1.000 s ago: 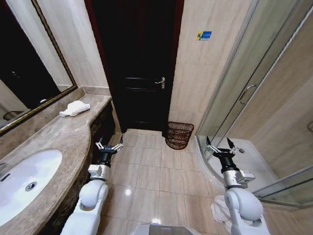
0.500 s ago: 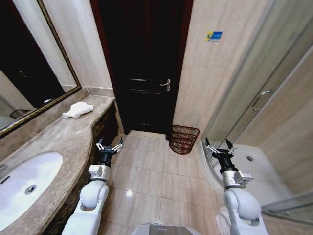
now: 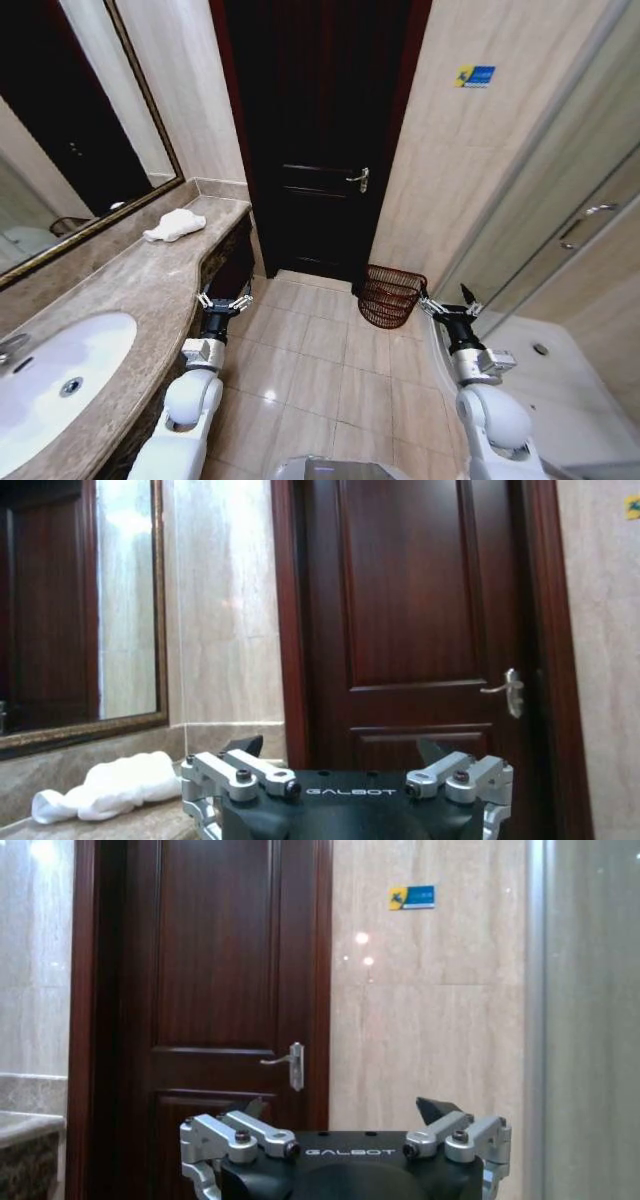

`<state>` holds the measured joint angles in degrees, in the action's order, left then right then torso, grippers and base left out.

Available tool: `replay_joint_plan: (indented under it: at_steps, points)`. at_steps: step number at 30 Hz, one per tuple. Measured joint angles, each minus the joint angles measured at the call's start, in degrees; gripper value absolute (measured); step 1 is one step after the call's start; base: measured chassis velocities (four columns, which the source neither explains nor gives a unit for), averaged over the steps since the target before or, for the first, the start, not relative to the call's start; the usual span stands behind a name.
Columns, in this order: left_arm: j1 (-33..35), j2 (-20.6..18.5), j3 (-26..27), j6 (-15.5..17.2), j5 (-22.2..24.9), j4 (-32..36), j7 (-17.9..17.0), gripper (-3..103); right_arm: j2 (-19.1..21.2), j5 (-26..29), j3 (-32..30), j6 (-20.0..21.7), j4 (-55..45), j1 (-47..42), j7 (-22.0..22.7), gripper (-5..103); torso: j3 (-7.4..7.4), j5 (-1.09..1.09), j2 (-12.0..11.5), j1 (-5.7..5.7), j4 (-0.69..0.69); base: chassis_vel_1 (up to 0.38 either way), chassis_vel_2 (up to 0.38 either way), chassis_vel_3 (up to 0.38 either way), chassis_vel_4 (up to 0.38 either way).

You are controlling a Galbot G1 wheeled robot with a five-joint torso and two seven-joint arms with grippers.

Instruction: Discard the used towel into the hamper.

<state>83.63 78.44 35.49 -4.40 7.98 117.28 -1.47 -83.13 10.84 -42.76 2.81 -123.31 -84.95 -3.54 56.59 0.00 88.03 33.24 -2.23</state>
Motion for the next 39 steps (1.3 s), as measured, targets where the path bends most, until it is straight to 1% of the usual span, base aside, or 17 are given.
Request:
replay_joint_plan:
  at_steps: [21,39]
  points:
    - [-0.12,0.41,-0.05,-0.89,-0.04,-1.25,0.00,100,-0.07,-0.16,0.19,0.00,0.90,0.20,-0.23,100,0.00,-0.01,0.00,0.00,0.00,-0.053,0.158,0.152,-0.059]
    - [-0.34,0.83,-0.05,-0.91,-0.37,-1.66,0.00,100,0.01,-0.26,0.55,0.18,1.56,0.93,-0.32,100,0.00,-0.01,0.00,0.00,0.00,-0.045,0.167,0.167,-0.053]
